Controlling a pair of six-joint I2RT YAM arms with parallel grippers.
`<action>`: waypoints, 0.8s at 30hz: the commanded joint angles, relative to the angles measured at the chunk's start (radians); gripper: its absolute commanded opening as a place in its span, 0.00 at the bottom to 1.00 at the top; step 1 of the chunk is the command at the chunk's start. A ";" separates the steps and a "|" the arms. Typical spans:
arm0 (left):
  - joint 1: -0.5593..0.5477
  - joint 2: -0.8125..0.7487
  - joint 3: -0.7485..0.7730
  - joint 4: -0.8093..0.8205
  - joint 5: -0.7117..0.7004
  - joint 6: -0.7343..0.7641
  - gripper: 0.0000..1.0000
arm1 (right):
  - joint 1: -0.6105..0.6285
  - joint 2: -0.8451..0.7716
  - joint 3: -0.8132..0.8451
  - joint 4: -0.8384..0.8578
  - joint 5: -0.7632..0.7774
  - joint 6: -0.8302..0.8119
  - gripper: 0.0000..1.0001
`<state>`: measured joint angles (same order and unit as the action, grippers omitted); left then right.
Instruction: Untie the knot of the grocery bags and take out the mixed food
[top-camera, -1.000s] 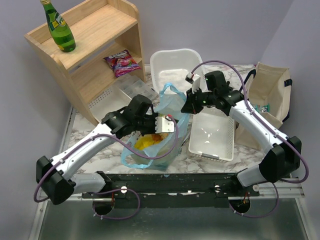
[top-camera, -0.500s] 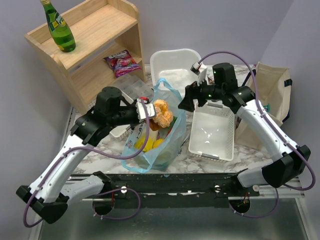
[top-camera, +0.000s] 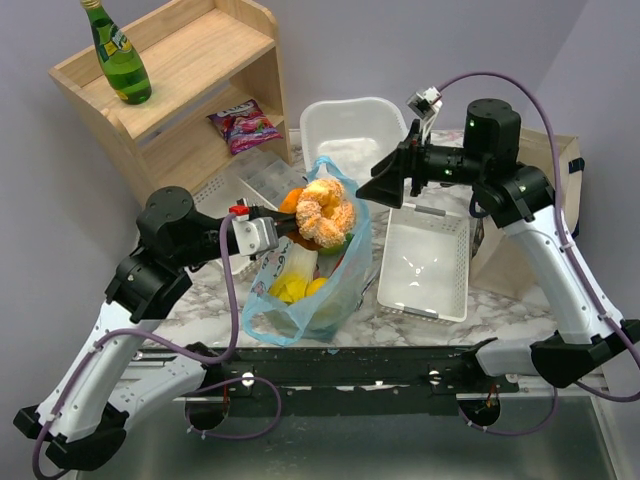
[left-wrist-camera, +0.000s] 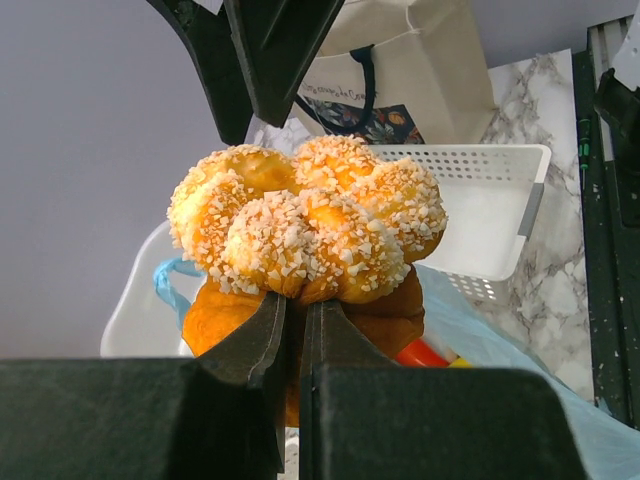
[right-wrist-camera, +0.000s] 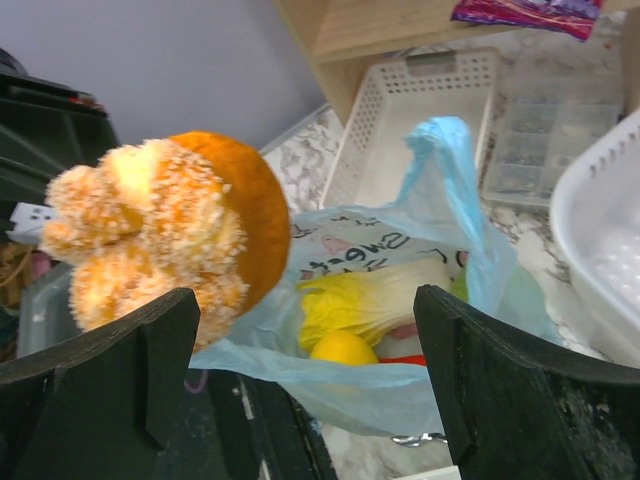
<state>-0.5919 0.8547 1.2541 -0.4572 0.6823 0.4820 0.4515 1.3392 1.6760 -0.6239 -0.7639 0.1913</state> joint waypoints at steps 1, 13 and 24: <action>-0.001 0.010 -0.024 0.091 0.040 0.047 0.00 | 0.030 -0.015 -0.022 0.028 -0.104 0.090 0.97; -0.045 0.003 -0.043 0.090 -0.014 0.082 0.00 | 0.164 0.049 -0.038 0.019 0.068 -0.001 0.41; -0.039 0.044 0.255 -0.346 -0.139 0.028 0.76 | 0.166 0.080 -0.008 0.028 0.137 -0.020 0.01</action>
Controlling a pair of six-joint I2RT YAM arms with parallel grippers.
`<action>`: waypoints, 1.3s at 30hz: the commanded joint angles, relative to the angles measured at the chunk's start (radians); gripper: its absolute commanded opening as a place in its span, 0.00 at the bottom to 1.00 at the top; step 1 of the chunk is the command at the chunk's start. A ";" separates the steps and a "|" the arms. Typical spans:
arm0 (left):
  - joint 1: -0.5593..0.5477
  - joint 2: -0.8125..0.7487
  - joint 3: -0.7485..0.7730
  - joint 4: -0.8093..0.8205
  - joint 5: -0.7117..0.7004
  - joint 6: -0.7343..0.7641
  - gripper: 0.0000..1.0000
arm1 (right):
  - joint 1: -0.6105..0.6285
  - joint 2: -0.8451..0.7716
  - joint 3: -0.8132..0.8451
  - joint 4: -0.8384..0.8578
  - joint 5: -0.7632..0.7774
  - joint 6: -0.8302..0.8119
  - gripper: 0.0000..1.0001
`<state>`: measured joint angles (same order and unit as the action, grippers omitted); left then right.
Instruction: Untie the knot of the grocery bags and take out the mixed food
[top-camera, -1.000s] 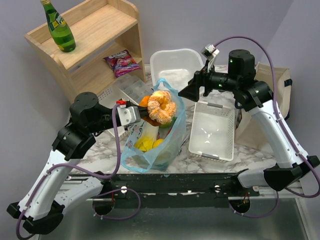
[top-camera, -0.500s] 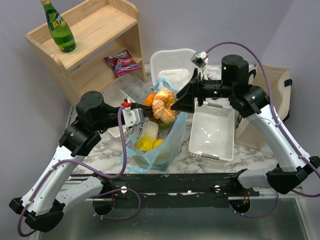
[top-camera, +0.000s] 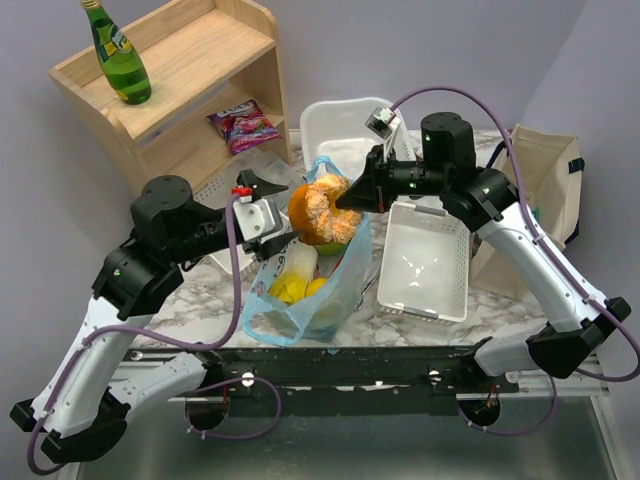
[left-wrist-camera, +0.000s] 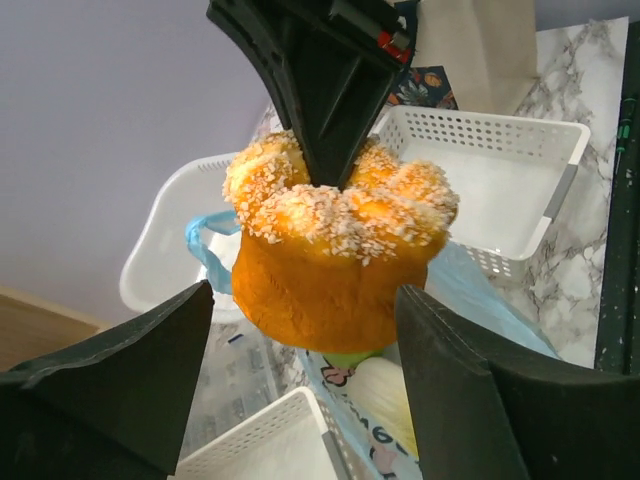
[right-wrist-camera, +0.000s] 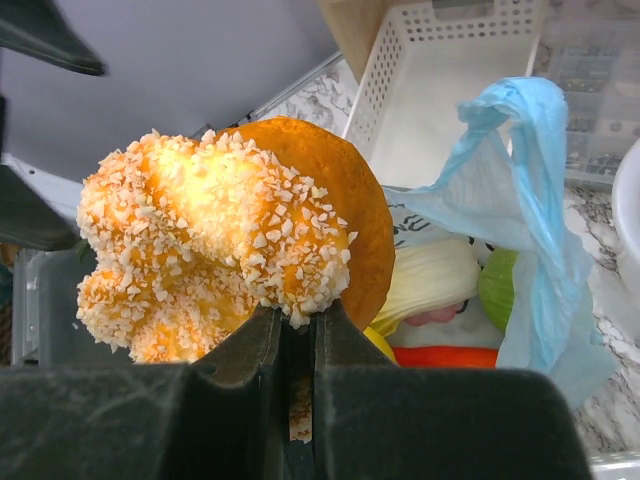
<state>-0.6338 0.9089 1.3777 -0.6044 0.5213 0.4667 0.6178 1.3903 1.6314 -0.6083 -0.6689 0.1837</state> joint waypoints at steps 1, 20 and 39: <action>-0.002 -0.002 0.169 -0.266 0.062 0.131 0.77 | 0.004 0.043 0.048 0.006 0.040 -0.011 0.01; -0.432 0.259 0.245 -0.548 -0.678 0.782 0.85 | 0.133 0.200 0.196 -0.125 0.068 -0.041 0.01; 0.190 0.009 0.128 -0.318 -0.120 0.252 0.00 | 0.049 0.172 0.219 -0.087 0.215 0.045 0.79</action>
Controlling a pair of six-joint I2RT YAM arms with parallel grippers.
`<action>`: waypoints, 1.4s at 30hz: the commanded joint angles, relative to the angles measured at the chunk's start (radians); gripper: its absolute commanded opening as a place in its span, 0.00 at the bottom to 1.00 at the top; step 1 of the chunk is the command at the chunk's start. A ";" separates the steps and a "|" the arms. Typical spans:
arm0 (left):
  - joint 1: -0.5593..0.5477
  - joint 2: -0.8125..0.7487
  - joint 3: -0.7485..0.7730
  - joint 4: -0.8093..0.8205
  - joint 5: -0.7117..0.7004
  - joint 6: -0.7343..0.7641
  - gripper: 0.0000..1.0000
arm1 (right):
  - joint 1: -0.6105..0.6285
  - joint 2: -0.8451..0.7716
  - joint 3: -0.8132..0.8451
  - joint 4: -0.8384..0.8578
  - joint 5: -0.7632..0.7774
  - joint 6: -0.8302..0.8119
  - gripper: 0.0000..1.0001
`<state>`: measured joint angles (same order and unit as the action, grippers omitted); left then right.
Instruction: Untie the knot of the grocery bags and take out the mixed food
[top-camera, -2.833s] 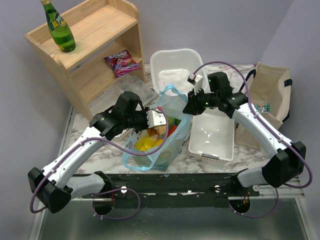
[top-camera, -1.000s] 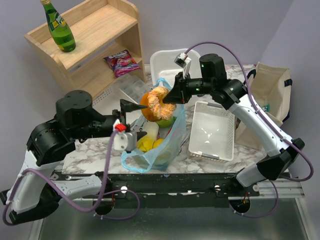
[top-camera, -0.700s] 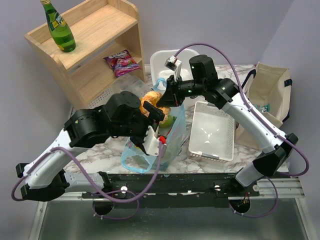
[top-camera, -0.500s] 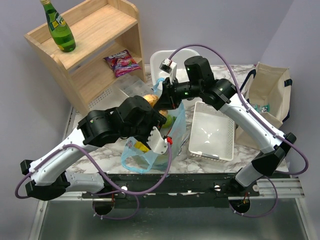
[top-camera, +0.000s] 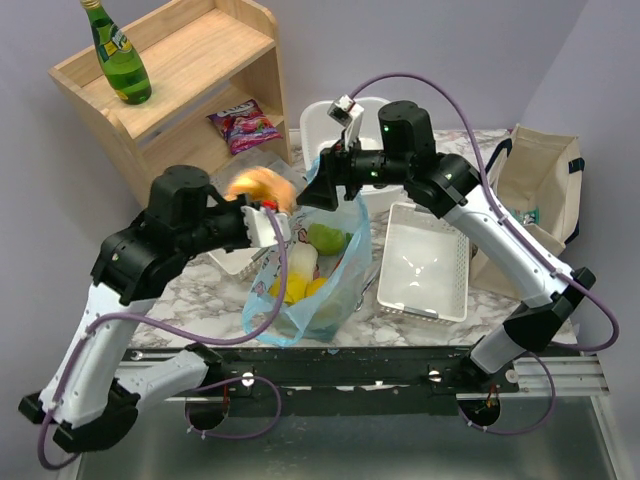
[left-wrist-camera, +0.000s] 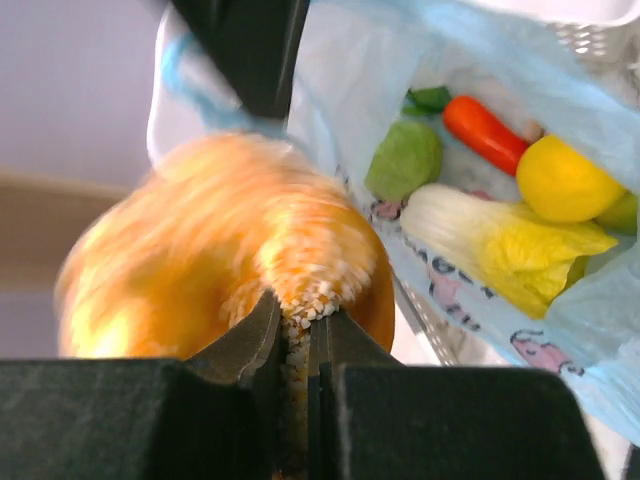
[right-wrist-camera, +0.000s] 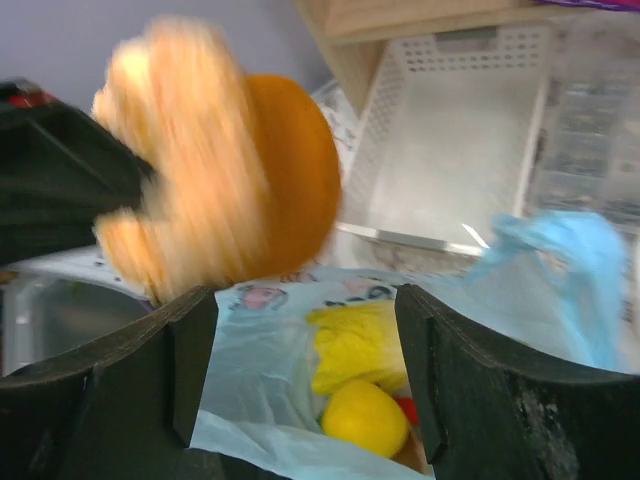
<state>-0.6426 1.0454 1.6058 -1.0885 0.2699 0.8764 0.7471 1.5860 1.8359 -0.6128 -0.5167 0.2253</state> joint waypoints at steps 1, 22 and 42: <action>0.250 -0.139 -0.144 0.181 0.165 -0.167 0.00 | -0.113 -0.023 0.014 -0.080 0.052 0.018 0.80; 0.520 0.079 -0.751 0.782 0.186 -0.150 0.00 | -0.213 -0.084 -0.080 -0.088 0.015 -0.012 0.80; 0.537 -0.100 -1.142 0.585 0.236 0.144 0.21 | -0.214 -0.106 -0.160 -0.114 -0.013 -0.074 0.82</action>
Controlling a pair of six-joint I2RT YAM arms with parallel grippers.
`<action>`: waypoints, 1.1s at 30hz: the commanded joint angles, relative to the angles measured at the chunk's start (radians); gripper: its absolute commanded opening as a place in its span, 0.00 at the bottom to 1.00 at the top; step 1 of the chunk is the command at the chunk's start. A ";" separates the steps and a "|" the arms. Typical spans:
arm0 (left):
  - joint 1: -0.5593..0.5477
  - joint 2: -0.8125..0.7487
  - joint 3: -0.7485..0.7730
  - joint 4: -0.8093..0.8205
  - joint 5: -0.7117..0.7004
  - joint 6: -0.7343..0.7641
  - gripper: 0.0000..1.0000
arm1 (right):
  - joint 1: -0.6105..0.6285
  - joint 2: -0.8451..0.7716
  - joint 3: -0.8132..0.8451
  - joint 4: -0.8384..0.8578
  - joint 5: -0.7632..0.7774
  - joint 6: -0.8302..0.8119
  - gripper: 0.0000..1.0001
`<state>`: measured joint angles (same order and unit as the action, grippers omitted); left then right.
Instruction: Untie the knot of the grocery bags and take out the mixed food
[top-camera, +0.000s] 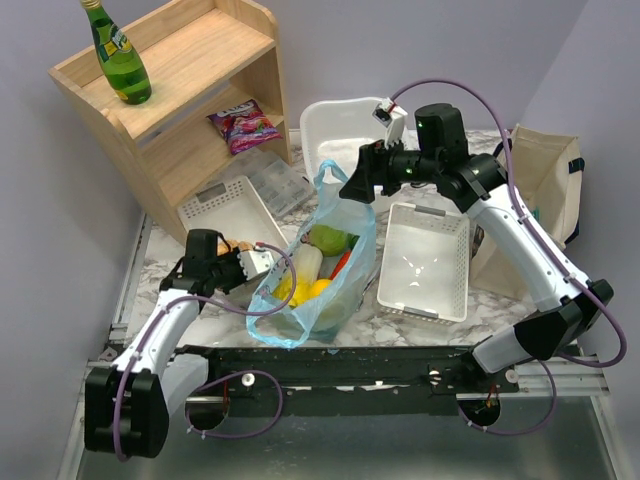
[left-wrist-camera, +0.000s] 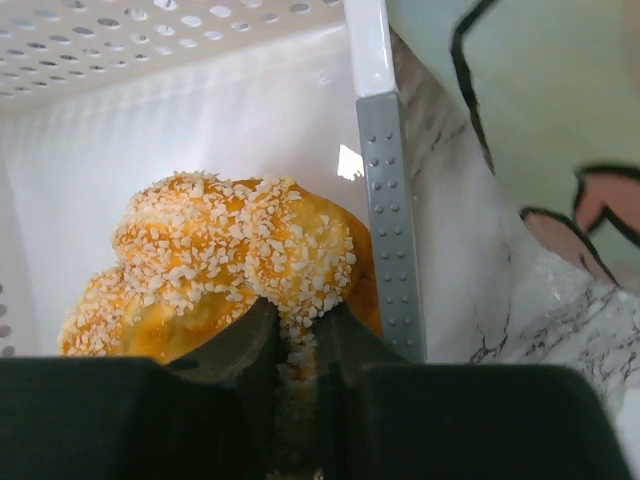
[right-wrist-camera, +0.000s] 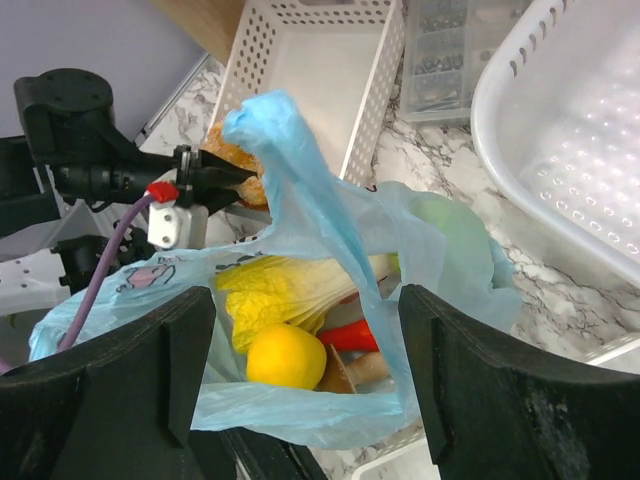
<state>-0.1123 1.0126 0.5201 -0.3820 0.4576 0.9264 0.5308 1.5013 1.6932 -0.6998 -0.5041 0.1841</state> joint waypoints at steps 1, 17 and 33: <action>0.008 -0.080 -0.052 -0.130 0.049 0.083 0.49 | 0.002 -0.019 -0.020 -0.033 -0.030 -0.047 0.82; 0.041 -0.231 0.664 -0.483 0.398 -0.245 0.90 | 0.003 -0.084 -0.148 -0.082 -0.016 -0.273 0.87; -0.715 0.182 0.493 -0.274 -0.061 -0.301 0.92 | 0.003 -0.170 -0.248 -0.063 0.084 -0.255 0.92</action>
<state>-0.7578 1.1336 1.0981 -0.7418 0.5766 0.6388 0.5308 1.3834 1.4696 -0.7601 -0.4881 -0.0696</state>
